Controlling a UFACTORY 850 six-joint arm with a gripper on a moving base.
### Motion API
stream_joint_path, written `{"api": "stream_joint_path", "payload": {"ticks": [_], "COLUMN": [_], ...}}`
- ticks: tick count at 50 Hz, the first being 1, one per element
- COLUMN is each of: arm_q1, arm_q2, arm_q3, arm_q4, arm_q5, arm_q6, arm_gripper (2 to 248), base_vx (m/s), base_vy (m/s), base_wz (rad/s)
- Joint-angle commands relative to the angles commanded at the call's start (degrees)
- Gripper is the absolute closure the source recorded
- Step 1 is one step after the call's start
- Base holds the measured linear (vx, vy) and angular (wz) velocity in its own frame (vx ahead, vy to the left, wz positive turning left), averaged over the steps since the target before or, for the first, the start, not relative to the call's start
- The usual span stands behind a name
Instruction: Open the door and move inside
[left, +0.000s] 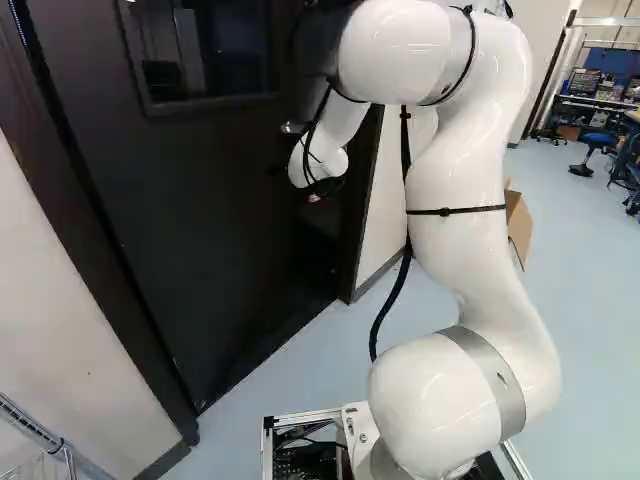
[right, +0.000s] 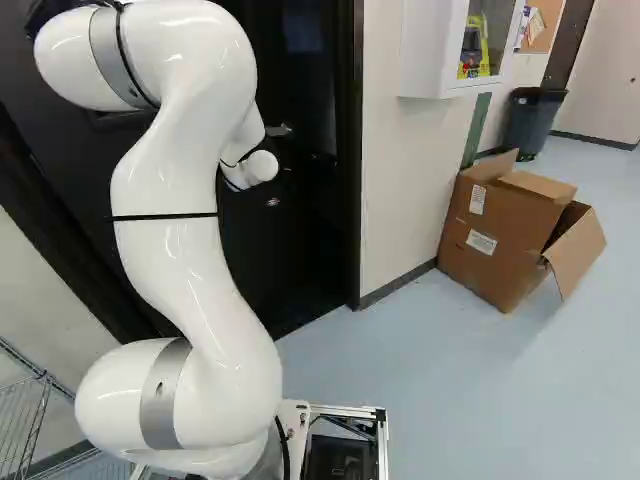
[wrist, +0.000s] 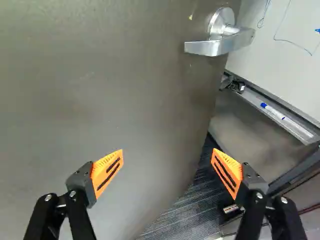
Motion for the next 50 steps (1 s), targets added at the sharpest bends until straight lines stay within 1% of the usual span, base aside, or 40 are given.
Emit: {"api": "stream_joint_path", "payload": {"ticks": [9,15,31,50], "arm_q1": [0.3,0.91,3.07,5.59], "arm_q2": [2.14,2.29,-0.03,-3.05], "arm_q3": [2.73,2.92,-0.05,-3.98], "arm_q4": [-3.04,-5.14,-10.04,-12.05], "arm_q5": [-0.33,-0.27,0.97,1.15], "arm_q6": [0.0,0.0,0.0,0.0], "arm_gripper": [3,3,3,3], "base_vx": [0.0,0.0,0.0,0.0], "base_vy": [0.0,0.0,0.0,0.0], "base_wz": [0.0,0.0,0.0,0.0]}}
